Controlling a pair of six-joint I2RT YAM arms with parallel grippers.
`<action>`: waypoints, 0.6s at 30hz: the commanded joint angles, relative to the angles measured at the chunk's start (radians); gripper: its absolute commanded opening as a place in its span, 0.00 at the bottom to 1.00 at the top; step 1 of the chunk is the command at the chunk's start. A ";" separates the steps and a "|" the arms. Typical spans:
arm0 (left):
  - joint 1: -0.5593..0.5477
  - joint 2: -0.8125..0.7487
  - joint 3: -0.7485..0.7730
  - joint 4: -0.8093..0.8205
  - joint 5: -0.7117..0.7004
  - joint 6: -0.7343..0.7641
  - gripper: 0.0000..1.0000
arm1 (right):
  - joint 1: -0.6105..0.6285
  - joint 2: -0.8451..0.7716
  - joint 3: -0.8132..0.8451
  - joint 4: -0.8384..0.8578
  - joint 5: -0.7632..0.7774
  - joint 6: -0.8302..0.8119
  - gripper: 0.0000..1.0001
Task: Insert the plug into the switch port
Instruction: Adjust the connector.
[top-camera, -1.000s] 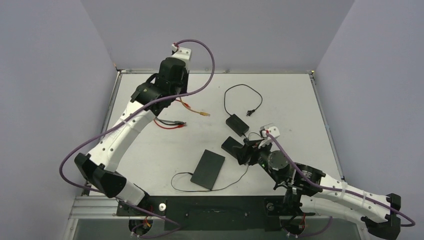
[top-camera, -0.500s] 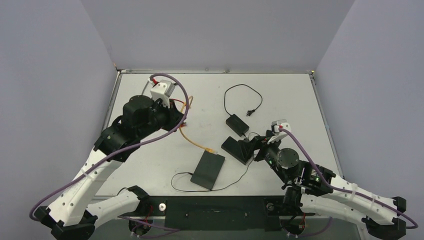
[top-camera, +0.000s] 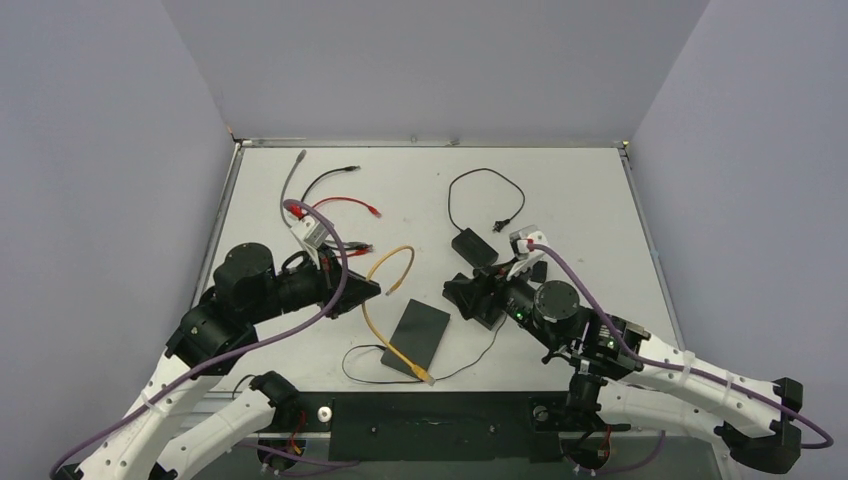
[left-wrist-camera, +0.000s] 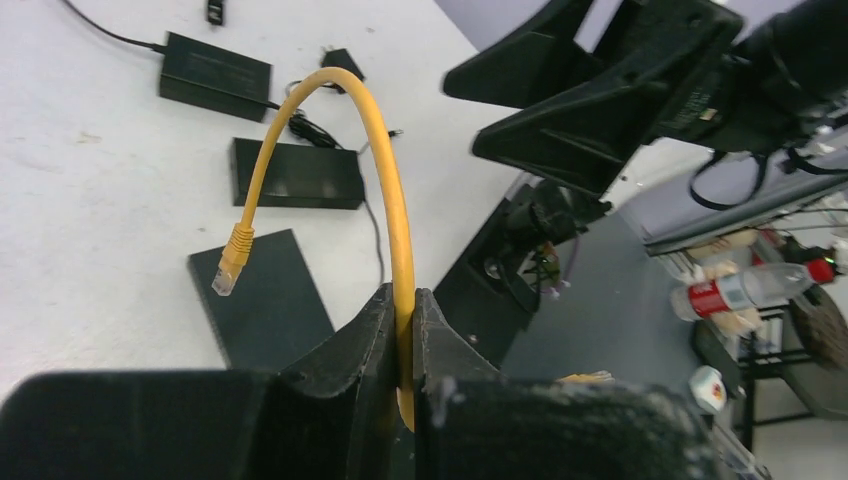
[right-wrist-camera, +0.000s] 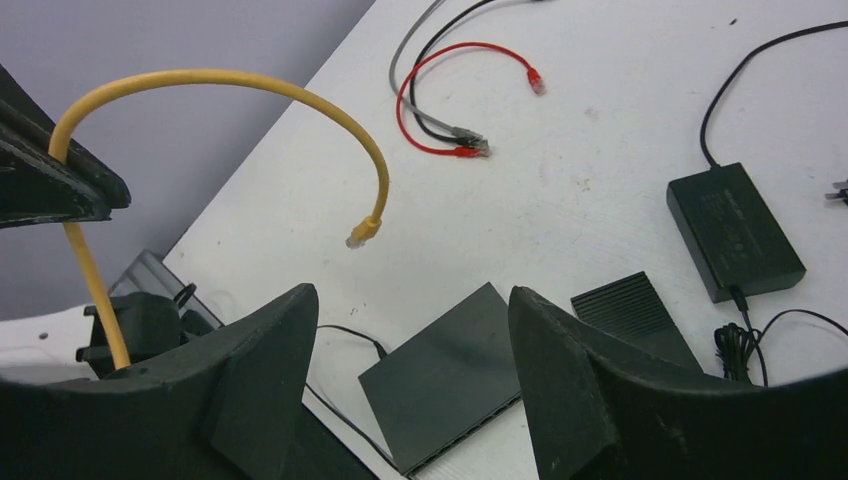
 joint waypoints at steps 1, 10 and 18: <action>-0.006 -0.046 -0.026 0.118 0.165 -0.104 0.00 | -0.001 0.057 0.047 0.088 -0.130 -0.097 0.65; -0.005 -0.137 -0.048 0.165 0.266 -0.180 0.00 | 0.011 0.159 0.049 0.180 -0.169 -0.148 0.65; -0.006 -0.131 -0.059 0.146 0.296 -0.213 0.00 | 0.032 0.227 0.062 0.280 -0.209 -0.182 0.65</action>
